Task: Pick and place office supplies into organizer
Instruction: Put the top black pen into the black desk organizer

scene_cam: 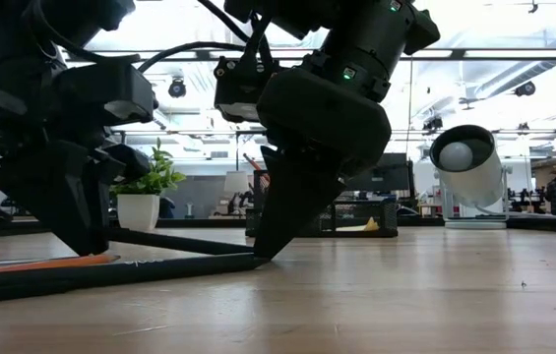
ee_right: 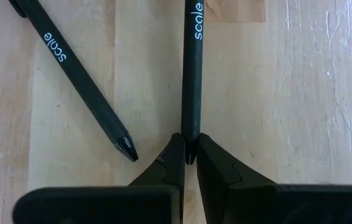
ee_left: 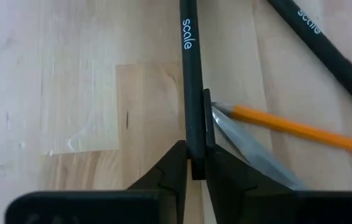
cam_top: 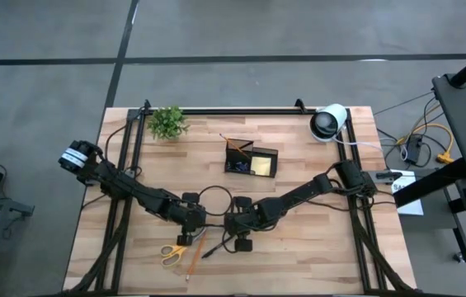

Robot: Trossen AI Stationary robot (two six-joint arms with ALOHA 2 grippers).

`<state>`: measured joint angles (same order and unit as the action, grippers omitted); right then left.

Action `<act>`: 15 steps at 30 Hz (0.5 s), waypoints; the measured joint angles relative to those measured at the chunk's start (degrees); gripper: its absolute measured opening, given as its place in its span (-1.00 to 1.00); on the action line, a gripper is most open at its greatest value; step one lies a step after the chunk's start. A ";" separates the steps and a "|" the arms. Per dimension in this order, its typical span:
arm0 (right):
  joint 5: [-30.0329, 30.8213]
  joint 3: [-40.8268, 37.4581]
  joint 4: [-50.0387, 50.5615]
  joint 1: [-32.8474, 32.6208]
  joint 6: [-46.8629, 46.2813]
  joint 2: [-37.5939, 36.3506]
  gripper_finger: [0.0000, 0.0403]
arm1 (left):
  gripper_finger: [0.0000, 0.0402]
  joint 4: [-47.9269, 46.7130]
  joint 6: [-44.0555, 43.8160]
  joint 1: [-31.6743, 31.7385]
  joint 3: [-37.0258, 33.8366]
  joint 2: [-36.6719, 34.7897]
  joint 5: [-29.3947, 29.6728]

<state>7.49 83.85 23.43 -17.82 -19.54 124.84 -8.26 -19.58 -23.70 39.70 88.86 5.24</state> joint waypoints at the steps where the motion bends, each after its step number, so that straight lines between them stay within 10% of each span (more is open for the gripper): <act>1: 0.00 0.00 -0.02 -0.01 -0.01 0.00 -0.93 | -0.85 -0.05 0.58 0.02 0.00 0.00 0.08; 15: 1.73 -0.17 5.89 -0.17 -6.78 -6.40 -0.55 | -0.94 -8.50 5.90 3.59 2.11 -7.09 6.36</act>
<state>9.22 83.68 29.32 -17.99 -26.32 118.44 -16.77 -13.68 -20.11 41.81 81.77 11.60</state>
